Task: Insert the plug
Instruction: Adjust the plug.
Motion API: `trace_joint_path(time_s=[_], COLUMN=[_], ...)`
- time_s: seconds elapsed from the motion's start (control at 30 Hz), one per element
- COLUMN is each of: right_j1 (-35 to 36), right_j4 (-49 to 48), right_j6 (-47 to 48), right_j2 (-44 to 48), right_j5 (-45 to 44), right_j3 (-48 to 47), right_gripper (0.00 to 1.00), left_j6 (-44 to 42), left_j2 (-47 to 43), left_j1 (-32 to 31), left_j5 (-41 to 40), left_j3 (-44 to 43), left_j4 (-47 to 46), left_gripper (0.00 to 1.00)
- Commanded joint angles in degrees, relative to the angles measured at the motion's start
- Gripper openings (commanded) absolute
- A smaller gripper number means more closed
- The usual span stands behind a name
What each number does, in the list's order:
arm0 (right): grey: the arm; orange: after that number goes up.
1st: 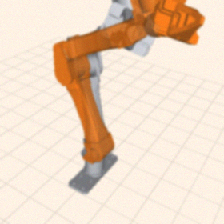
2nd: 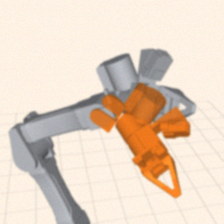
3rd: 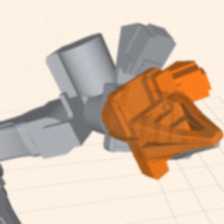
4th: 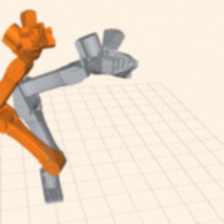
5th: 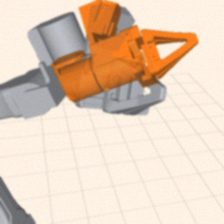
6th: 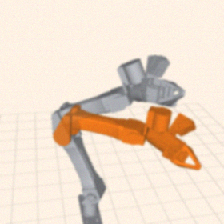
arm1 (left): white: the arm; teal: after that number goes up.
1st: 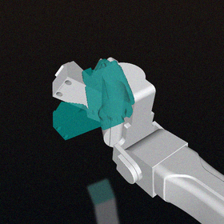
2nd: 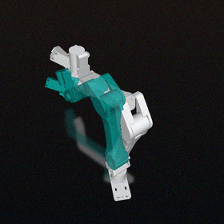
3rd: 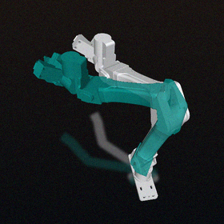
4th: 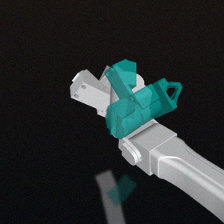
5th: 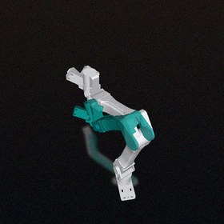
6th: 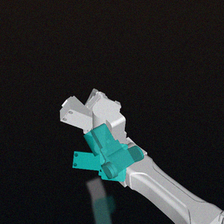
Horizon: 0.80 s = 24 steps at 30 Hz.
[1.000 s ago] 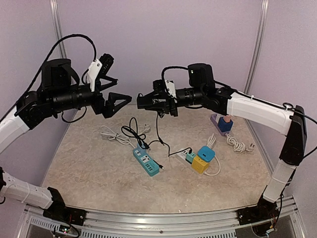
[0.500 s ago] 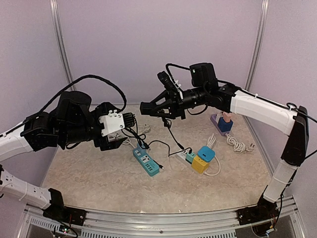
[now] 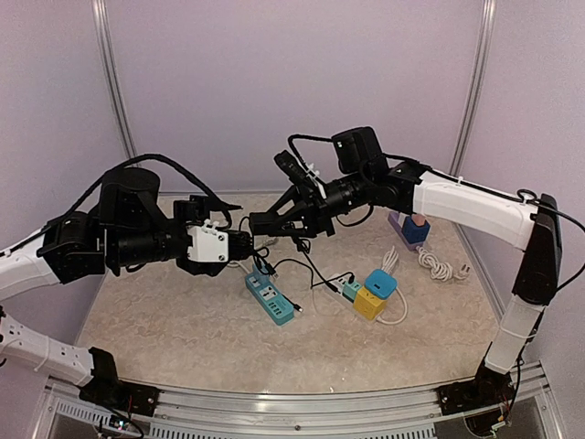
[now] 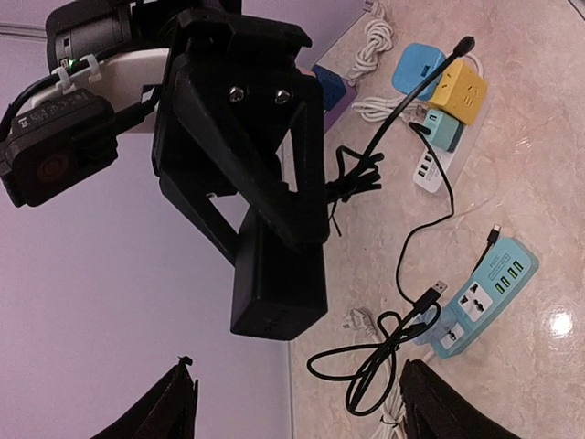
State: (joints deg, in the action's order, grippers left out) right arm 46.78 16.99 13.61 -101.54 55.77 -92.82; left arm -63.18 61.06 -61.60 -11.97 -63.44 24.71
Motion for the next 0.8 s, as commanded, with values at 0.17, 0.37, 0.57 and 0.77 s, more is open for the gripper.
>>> trace_joint_path(time_s=[0.17, 0.37, 0.57, 0.77], right_j1=[1.60, 2.54, 3.15, 3.16], right_j4=[1.40, 2.55, 3.78, 3.55], right_j6=[-0.49, 0.09, 0.77, 0.68], right_j2=[-1.25, -1.93, -3.00, -3.16], right_j5=[3.21, 2.87, 2.98, 2.59], right_j3=[-2.82, -4.00, -5.09, -5.27], right_gripper=[0.00, 0.00, 0.00, 0.00], left_j6=[-3.25, -2.82, -1.92, 2.97], left_j2=[2.60, 3.79, 3.96, 4.07], left_j1=[0.06, 0.39, 0.82, 0.78], left_j5=[5.21, 4.36, 4.32, 4.07], left_j3=[-1.99, -1.95, -1.78, -2.97], left_j4=[-3.72, -5.21, -5.62, -4.17], left_gripper=[0.55, 0.51, 0.18, 0.00])
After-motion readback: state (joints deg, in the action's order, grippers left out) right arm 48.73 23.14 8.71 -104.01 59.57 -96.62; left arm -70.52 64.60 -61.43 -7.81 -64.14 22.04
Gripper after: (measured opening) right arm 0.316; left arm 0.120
